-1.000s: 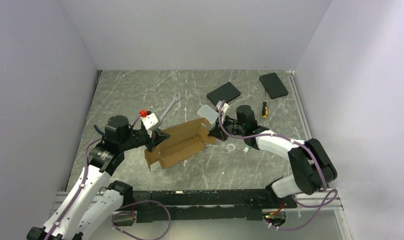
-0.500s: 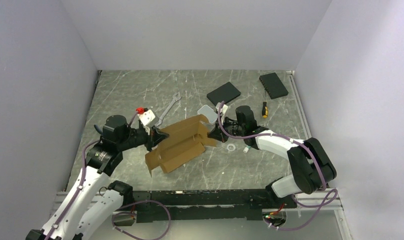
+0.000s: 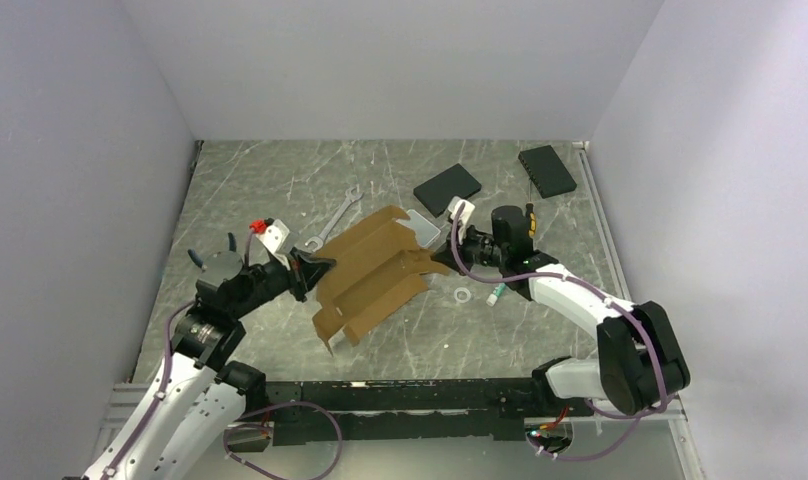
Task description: Fold the paper box
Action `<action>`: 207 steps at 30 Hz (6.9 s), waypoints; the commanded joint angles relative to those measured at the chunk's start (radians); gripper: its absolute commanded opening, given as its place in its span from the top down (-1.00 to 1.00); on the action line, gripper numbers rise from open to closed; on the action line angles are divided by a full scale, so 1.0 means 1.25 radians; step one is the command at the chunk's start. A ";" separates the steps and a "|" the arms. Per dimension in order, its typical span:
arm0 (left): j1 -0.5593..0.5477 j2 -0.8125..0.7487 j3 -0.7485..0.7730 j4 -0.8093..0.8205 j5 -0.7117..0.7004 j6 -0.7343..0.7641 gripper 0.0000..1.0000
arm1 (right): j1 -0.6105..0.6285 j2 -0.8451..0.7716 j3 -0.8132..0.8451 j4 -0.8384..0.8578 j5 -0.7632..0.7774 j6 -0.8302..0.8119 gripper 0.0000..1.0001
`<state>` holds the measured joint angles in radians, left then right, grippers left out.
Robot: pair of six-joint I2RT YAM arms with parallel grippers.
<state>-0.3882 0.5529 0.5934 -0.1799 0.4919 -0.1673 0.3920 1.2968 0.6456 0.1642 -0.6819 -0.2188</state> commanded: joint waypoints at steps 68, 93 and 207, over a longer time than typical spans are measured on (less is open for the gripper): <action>-0.324 0.037 0.012 -0.114 -0.420 -0.041 1.00 | 0.049 0.143 0.060 -0.155 -0.307 -0.055 0.09; -0.346 0.078 0.040 -0.132 -0.417 0.000 1.00 | -0.125 0.172 0.146 -0.200 -0.284 -0.030 0.10; -0.370 -0.073 0.006 -0.205 -0.391 -0.129 1.00 | 0.099 0.283 -0.004 0.295 -0.286 -0.105 -0.21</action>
<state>-0.8459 0.4831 0.5835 -0.3950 0.0021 -0.3092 0.5117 1.6688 0.6506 0.4435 -1.0618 -0.3584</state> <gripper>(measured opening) 0.014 0.608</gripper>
